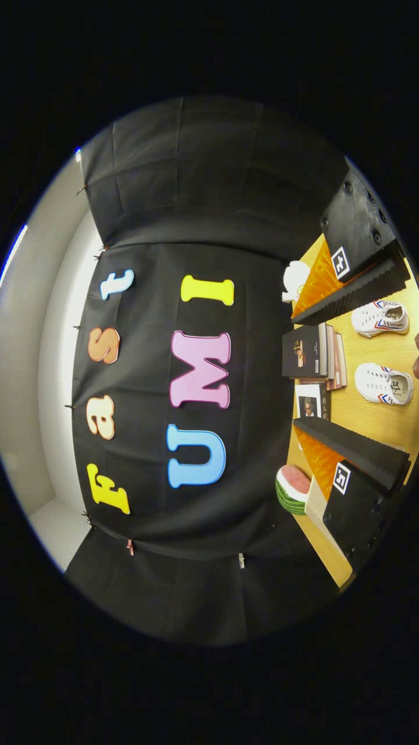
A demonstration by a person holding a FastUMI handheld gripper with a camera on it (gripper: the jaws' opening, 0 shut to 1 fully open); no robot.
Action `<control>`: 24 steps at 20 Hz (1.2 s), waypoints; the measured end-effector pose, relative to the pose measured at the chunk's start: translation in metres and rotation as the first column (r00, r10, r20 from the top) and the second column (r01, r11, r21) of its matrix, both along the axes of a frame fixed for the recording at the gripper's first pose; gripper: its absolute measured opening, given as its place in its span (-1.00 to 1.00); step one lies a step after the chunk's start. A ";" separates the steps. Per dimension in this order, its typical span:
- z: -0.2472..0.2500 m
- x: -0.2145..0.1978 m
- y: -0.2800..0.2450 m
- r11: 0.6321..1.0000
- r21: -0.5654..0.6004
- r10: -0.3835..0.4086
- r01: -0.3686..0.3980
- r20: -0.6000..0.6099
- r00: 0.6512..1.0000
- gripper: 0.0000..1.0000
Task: Open the storage box then place both shoes into the box .Put the left shoe in first, then the right shoe, with the right side of both shoes facing outward in a uniform manner.
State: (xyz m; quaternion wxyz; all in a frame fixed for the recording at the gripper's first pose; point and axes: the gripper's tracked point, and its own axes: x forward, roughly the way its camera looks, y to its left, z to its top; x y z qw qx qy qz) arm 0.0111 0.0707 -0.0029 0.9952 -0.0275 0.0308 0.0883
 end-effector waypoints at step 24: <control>-0.220 -0.020 0.129 0.810 0.547 0.583 -0.208 -0.723 0.370 0.97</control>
